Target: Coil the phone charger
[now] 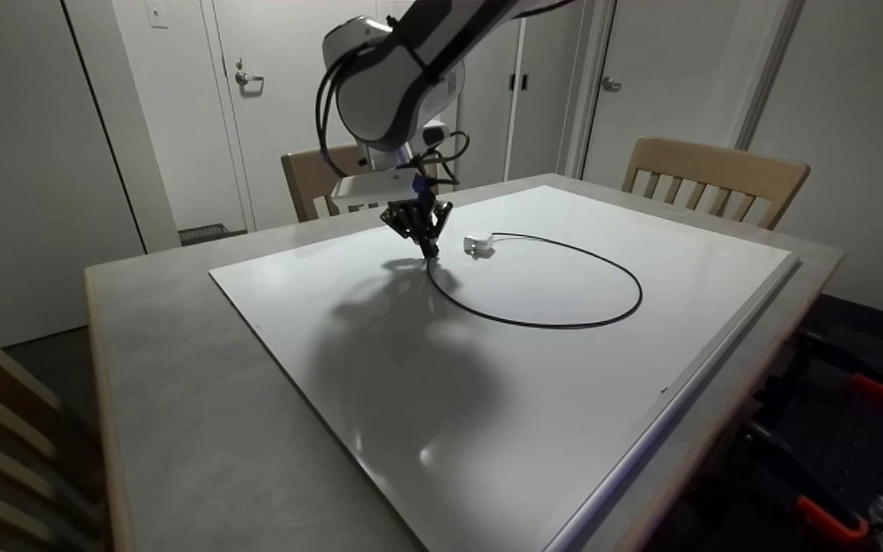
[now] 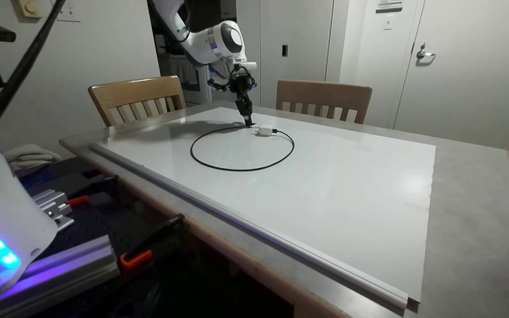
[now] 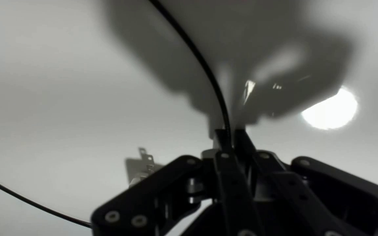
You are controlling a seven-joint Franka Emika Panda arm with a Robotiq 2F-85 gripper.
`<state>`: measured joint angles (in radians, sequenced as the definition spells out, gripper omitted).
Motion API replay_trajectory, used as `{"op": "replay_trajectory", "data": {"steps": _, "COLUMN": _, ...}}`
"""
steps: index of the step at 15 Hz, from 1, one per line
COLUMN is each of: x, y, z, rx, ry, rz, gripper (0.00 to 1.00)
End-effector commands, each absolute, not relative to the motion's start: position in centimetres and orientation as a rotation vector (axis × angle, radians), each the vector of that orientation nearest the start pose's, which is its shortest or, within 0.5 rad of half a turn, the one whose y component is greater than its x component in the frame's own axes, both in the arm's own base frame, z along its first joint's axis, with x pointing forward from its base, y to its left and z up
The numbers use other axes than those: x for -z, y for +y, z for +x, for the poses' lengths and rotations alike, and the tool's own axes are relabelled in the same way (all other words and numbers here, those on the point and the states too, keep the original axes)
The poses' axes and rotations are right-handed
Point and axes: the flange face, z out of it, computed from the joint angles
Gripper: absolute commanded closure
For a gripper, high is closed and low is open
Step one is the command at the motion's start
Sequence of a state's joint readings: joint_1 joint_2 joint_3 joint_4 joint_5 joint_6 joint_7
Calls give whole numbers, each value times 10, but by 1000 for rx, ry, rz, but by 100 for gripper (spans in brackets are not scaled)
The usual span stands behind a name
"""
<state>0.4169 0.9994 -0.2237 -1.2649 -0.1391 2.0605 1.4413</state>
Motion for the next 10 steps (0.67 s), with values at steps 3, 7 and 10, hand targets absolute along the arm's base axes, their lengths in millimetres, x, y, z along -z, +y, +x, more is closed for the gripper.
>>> {"op": "replay_trajectory", "data": {"steps": 3, "x": -144, "y": 170, "z": 708, "rx": 180, "ry": 1802, "rz": -2982, "gripper": 91}}
{"op": "replay_trajectory", "data": {"steps": 7, "x": -144, "y": 168, "z": 711, "rx": 189, "ry": 1806, "rz": -2990, "gripper": 98}}
{"op": "replay_trajectory", "data": {"steps": 10, "x": -149, "y": 155, "z": 718, "rx": 242, "ry": 1866, "rz": -2967, "gripper": 98}}
